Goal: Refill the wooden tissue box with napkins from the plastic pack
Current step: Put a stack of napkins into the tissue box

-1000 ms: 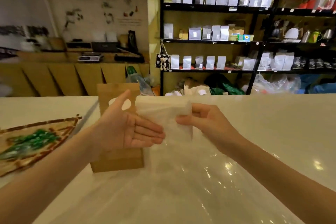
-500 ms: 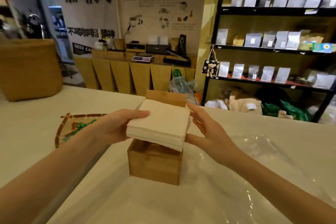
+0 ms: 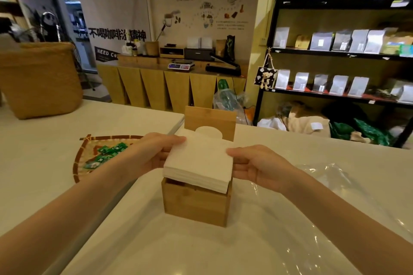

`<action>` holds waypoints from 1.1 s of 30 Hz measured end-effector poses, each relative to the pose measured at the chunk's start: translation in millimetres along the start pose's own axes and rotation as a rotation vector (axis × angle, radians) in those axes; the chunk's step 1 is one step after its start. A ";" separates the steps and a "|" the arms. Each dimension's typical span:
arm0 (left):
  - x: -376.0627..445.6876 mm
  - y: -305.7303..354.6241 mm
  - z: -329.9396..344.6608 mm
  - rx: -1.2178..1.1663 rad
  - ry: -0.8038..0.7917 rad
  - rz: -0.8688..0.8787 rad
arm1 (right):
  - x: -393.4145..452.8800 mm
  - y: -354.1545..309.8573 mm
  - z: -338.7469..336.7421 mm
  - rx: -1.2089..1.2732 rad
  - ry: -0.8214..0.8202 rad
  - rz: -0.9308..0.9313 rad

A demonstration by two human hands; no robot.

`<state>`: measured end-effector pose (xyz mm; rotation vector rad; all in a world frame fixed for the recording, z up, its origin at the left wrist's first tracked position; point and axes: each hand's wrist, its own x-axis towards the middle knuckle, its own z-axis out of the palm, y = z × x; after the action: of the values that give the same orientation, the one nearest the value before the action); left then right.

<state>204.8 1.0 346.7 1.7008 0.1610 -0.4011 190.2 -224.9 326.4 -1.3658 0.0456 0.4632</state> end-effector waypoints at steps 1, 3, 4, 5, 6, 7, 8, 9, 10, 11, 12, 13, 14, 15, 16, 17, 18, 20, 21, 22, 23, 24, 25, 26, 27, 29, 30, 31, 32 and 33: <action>1.5 0.9 -1.1 0.014 0.032 0.010 | 0.1 -0.7 0.3 0.002 0.002 0.007; 3.8 1.8 -3.4 0.097 0.069 0.025 | -0.9 -2.6 0.7 0.008 -0.004 0.019; 4.2 1.8 -3.7 0.135 0.077 0.027 | -2.0 -3.1 1.2 0.000 -0.004 0.017; 4.4 1.6 -3.8 0.159 0.084 0.027 | -2.9 -3.4 1.7 -0.021 0.007 0.008; 4.8 1.4 -3.5 0.175 0.093 0.032 | -3.6 -3.7 2.4 -0.055 0.027 -0.008; 5.4 0.9 -3.3 0.198 0.109 0.045 | -4.3 -4.1 3.1 -0.099 0.051 -0.026; 6.5 0.6 -3.0 0.228 0.131 0.062 | -4.7 -4.6 3.9 -0.142 0.076 -0.045; 7.6 0.0 -3.0 0.251 0.154 0.075 | -5.0 -5.1 4.9 -0.184 0.101 -0.062; 8.2 -0.6 -2.8 0.262 0.172 0.081 | -5.7 -5.4 6.2 -0.228 0.129 -0.079; 8.6 -0.9 -2.3 0.266 0.184 0.081 | -6.3 -5.5 7.6 -0.282 0.160 -0.100; 9.1 -1.1 -1.7 0.272 0.193 0.083 | -6.8 -5.1 8.8 -0.352 0.190 -0.128; 9.7 -1.2 -0.8 0.287 0.201 0.088 | -7.1 -4.5 10.0 -0.435 0.223 -0.162; 10.4 -1.1 0.3 0.306 0.210 0.096 | -7.3 -3.7 10.8 -0.516 0.258 -0.202; 11.4 -0.8 1.6 0.325 0.217 0.104 | -7.0 -2.8 11.1 -0.587 0.297 -0.239; 13.1 -0.9 3.1 0.340 0.220 0.111 | -5.7 -1.5 10.6 -0.642 0.333 -0.265; 14.8 -1.6 4.4 0.353 0.218 0.121 | -4.3 -0.1 9.8 -0.688 0.366 -0.280; 16.6 -2.8 5.5 0.362 0.211 0.132 | -2.8 1.5 9.0 -0.731 0.398 -0.287; 20.0 -6.6 6.8 0.392 0.197 0.152 | -0.5 3.7 8.5 -0.822 0.452 -0.313; 21.5 -8.5 7.1 0.417 0.197 0.164 | -0.2 4.3 9.3 -0.861 0.467 -0.330; 23.3 -9.9 7.8 0.448 0.202 0.178 | -0.1 4.2 11.3 -0.889 0.478 -0.343; 24.9 -10.6 8.7 0.490 0.215 0.192 | 0.4 4.0 13.6 -0.909 0.492 -0.349; 26.5 -10.5 10.0 0.543 0.234 0.206 | 0.8 4.0 15.7 -0.927 0.511 -0.351; 27.8 -10.0 11.2 0.602 0.254 0.218 | 1.3 4.0 18.2 -0.953 0.531 -0.353; 28.9 -9.2 12.5 0.661 0.271 0.227 | 2.0 4.4 20.4 -0.989 0.549 -0.353; 29.4 -8.6 13.4 0.716 0.283 0.235 | 2.7 4.9 22.4 -1.033 0.561 -0.349; 29.7 -7.2 14.4 0.823 0.294 0.251 | 4.5 6.8 25.6 -1.117 0.573 -0.329; 29.6 -7.1 15.0 0.880 0.300 0.260 | 5.1 8.2 26.8 -1.147 0.576 -0.319; 29.2 -7.5 15.7 0.936 0.309 0.269 | 5.3 9.6 27.6 -1.170 0.580 -0.315; 28.5 -7.8 16.9 0.986 0.323 0.278 | 5.7 10.8 28.4 -1.190 0.587 -0.316; 27.4 -7.9 18.3 1.030 0.340 0.284 | 5.9 12.1 29.0 -1.211 0.595 -0.320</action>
<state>224.5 -18.9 327.5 2.7586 -0.0661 0.0638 184.6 -194.2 319.7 -2.6116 0.0302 -0.2921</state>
